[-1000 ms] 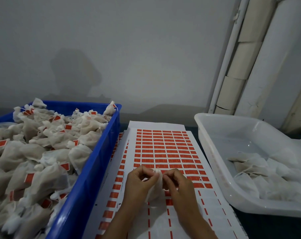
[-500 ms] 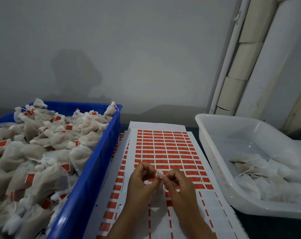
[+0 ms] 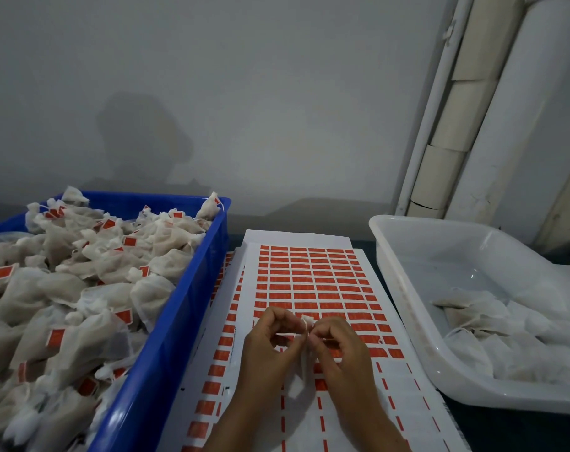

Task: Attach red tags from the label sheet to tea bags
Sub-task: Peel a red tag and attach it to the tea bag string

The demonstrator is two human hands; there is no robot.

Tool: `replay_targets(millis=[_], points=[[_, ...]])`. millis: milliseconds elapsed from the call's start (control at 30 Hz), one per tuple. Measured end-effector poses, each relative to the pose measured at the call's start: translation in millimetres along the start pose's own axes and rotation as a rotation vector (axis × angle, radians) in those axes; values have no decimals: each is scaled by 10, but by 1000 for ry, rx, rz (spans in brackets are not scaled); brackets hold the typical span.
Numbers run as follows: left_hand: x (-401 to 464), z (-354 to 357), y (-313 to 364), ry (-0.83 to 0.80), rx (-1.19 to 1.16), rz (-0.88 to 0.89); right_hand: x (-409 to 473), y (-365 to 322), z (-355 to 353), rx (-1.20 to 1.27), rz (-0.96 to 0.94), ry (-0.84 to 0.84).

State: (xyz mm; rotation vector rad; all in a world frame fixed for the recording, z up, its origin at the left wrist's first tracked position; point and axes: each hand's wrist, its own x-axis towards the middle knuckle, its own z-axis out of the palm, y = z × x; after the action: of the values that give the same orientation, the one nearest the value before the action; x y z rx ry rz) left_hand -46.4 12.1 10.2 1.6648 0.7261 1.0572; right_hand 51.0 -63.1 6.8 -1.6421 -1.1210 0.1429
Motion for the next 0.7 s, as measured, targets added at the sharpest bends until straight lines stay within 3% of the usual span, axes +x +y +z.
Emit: replay_targets(millis=[700], points=[[7,-4,-16,-27,20,64,27,-20,4,174,37,29]])
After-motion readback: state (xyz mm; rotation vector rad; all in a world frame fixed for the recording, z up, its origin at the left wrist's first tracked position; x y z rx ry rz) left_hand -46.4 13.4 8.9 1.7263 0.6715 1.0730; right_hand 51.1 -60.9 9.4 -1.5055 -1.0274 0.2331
